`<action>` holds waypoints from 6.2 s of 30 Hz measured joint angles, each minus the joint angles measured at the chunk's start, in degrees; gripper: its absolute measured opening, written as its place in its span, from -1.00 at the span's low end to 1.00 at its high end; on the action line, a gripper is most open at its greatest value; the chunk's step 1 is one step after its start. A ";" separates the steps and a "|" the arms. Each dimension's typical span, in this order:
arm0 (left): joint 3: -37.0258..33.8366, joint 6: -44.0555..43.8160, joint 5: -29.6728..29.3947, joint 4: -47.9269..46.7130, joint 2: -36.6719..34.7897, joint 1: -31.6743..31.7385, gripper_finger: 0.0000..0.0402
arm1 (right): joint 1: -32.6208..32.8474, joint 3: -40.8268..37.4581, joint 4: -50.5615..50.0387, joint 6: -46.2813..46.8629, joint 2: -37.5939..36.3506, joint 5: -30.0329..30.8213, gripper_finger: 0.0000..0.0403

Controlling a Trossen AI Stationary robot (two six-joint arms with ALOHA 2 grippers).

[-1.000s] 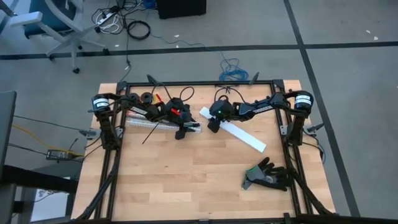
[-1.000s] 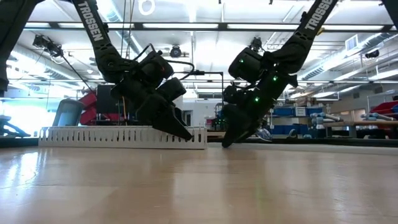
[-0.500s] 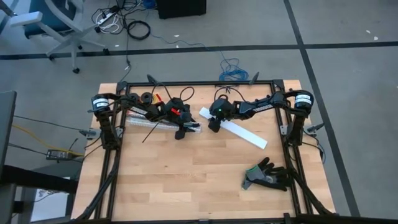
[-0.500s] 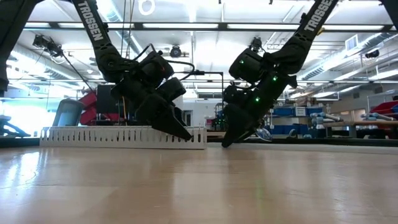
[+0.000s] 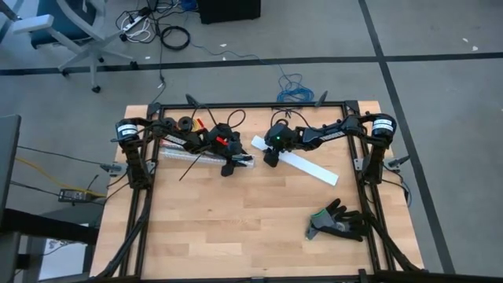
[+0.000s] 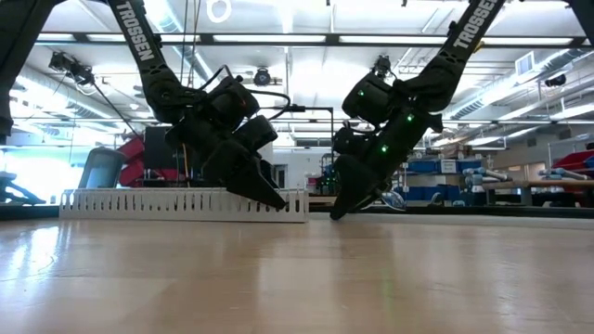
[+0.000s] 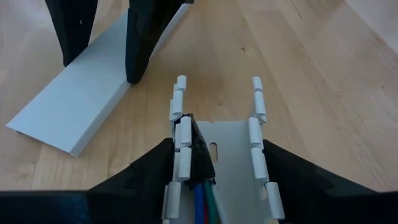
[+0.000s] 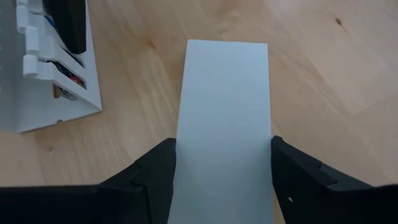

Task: Ziptie cables
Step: Close the white cable duct

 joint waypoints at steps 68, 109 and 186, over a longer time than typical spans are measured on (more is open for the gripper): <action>-0.04 2.38 0.30 -1.39 -0.04 0.79 0.14 | 0.55 0.05 9.06 -5.45 3.32 -2.51 0.73; -0.04 2.40 0.00 -1.25 -0.04 0.79 0.14 | 0.14 -1.82 8.38 -8.82 -6.22 -2.59 0.04; 0.00 -0.22 -1.11 1.60 0.00 0.74 0.14 | 9.58 -1.58 6.09 -7.54 -5.43 -0.95 0.69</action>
